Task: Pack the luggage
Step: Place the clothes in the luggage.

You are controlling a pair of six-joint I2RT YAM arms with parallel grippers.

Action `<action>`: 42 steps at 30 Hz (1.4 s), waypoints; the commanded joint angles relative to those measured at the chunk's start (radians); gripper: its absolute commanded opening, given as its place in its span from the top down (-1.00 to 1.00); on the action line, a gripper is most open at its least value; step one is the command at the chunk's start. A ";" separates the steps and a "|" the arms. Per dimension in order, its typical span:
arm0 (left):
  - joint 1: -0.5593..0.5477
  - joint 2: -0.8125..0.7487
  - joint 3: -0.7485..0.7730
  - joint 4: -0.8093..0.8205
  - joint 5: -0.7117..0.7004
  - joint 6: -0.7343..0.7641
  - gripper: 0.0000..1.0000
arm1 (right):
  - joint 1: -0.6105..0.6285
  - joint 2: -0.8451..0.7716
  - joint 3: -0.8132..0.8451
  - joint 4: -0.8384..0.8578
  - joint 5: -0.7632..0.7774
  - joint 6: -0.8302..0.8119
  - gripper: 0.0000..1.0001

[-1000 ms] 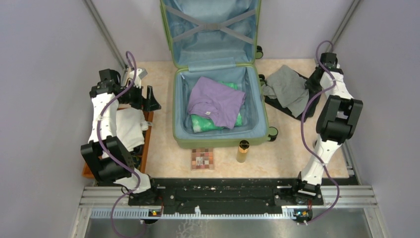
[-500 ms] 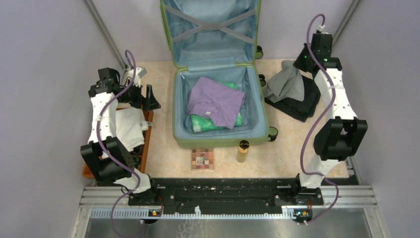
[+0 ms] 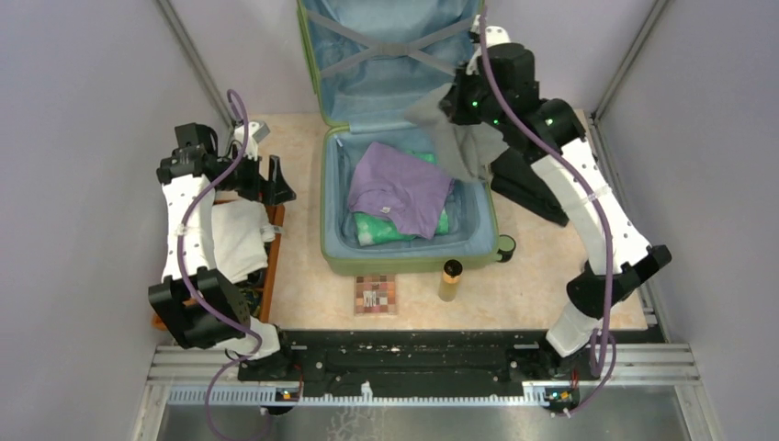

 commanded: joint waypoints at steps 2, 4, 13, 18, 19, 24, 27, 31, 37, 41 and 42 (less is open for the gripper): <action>0.001 -0.075 0.020 -0.010 -0.010 0.004 -0.97 | 0.161 -0.051 0.033 0.016 0.005 0.052 1.00; 0.001 -0.093 0.009 -0.007 -0.016 0.010 -0.97 | 0.179 -0.079 -0.049 0.084 -0.041 0.110 1.00; 0.001 -0.123 -0.015 0.000 -0.010 0.017 -0.97 | 0.130 -0.049 -0.404 0.324 -0.018 0.250 1.00; -0.035 -0.117 -0.049 0.045 0.043 0.011 -0.97 | 0.041 0.106 -0.469 0.324 -0.037 0.244 0.88; -0.058 -0.113 -0.052 0.060 0.037 0.001 -0.97 | 0.032 0.127 -0.466 0.307 -0.028 0.231 0.87; -0.282 -0.035 -0.058 0.187 -0.070 -0.075 -0.97 | -0.008 0.131 -0.499 0.306 0.003 0.208 0.85; -0.393 0.072 -0.004 0.237 -0.087 -0.111 -0.97 | -0.026 0.120 -0.515 0.313 0.009 0.204 0.84; -0.484 0.239 0.107 0.241 -0.089 -0.152 -0.97 | -0.039 0.114 -0.537 0.316 0.010 0.197 0.83; -0.534 0.394 0.142 0.383 -0.070 -0.300 -0.97 | -0.063 0.081 -0.639 0.366 0.016 0.194 0.82; -0.539 0.473 0.173 0.459 -0.017 -0.395 -0.93 | -0.103 0.049 -0.741 0.438 -0.045 0.213 0.82; -0.545 0.493 0.190 0.464 0.001 -0.411 -0.91 | -0.111 0.039 -0.765 0.463 -0.061 0.219 0.81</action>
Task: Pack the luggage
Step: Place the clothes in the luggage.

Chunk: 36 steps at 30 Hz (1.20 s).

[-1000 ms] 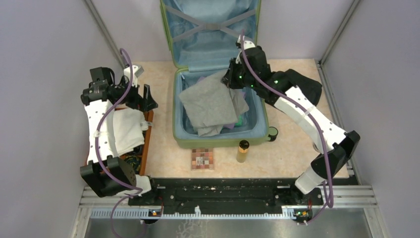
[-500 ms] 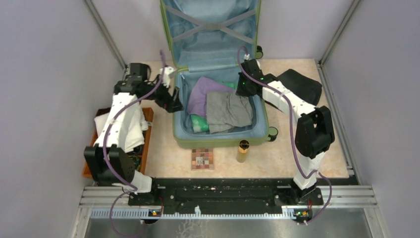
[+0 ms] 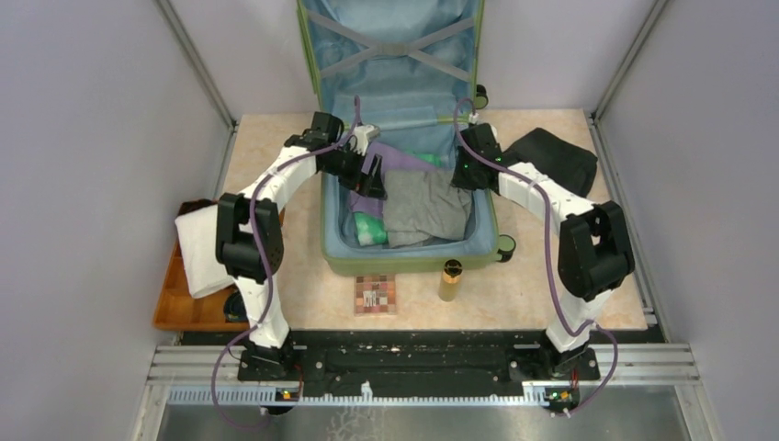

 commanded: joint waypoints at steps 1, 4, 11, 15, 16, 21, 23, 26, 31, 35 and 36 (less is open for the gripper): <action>-0.012 0.069 0.100 0.118 0.088 -0.131 -0.89 | -0.042 -0.081 -0.083 0.113 -0.073 0.014 0.79; -0.029 0.120 0.150 0.126 0.098 -0.163 -0.85 | -0.048 -0.086 -0.094 0.143 -0.111 0.016 0.78; -0.047 0.191 0.165 0.162 0.055 -0.203 -0.71 | -0.056 -0.073 -0.079 0.158 -0.155 0.011 0.78; -0.050 0.200 0.162 0.169 0.044 -0.209 -0.57 | -0.064 -0.073 -0.097 0.169 -0.165 0.011 0.79; -0.051 0.196 0.160 0.174 0.050 -0.211 -0.46 | -0.066 -0.073 -0.102 0.172 -0.166 0.012 0.80; -0.062 0.134 0.145 0.185 0.078 -0.214 0.13 | -0.067 -0.092 -0.123 0.183 -0.178 0.015 0.82; -0.067 0.086 0.111 0.207 0.063 -0.204 0.43 | -0.067 -0.106 -0.129 0.185 -0.181 0.016 0.83; -0.073 0.013 0.062 0.221 0.050 -0.183 0.65 | -0.067 -0.126 -0.131 0.182 -0.187 0.015 0.82; -0.076 -0.070 0.016 0.195 0.042 -0.154 0.89 | -0.066 -0.161 -0.140 0.185 -0.221 0.026 0.83; -0.074 -0.159 -0.023 0.164 -0.002 -0.132 0.96 | -0.047 -0.177 -0.131 0.178 -0.249 0.029 0.83; -0.074 -0.183 -0.044 0.163 -0.024 -0.132 0.99 | -0.034 -0.179 -0.127 0.175 -0.255 0.030 0.83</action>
